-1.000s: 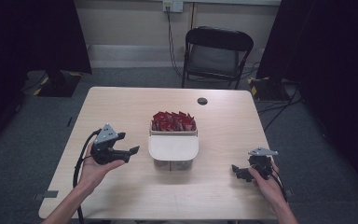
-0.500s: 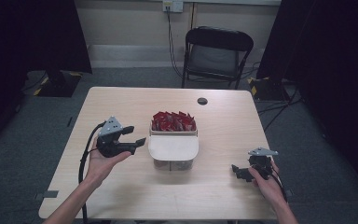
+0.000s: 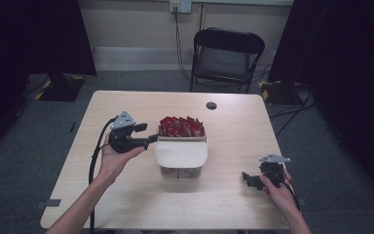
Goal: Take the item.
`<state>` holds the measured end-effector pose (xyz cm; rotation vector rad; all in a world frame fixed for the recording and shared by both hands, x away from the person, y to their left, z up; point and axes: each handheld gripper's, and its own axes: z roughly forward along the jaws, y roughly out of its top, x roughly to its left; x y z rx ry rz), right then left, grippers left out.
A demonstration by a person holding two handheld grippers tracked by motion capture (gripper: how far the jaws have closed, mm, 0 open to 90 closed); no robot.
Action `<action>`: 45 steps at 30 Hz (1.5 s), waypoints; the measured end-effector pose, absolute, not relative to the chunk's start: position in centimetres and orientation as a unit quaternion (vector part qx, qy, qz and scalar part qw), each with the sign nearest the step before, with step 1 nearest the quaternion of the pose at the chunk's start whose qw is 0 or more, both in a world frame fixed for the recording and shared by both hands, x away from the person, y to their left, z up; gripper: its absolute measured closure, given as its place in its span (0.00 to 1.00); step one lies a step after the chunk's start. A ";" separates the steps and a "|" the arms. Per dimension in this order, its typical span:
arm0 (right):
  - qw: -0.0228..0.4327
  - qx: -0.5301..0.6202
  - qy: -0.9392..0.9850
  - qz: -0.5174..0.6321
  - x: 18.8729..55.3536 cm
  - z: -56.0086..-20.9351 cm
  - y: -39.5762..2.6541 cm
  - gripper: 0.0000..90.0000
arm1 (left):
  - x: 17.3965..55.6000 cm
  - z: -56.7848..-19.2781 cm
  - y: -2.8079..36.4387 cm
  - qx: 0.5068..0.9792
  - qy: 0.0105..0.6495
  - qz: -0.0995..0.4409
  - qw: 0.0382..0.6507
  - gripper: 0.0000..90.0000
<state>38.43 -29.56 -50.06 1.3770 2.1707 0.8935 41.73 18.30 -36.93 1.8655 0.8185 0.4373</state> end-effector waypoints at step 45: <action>0.209 0.494 0.781 0.321 38.4 -50.1 -29.6 0.00 | 44.7 -38.4 16.5 0.780 0.346 0.146 0.500 0.81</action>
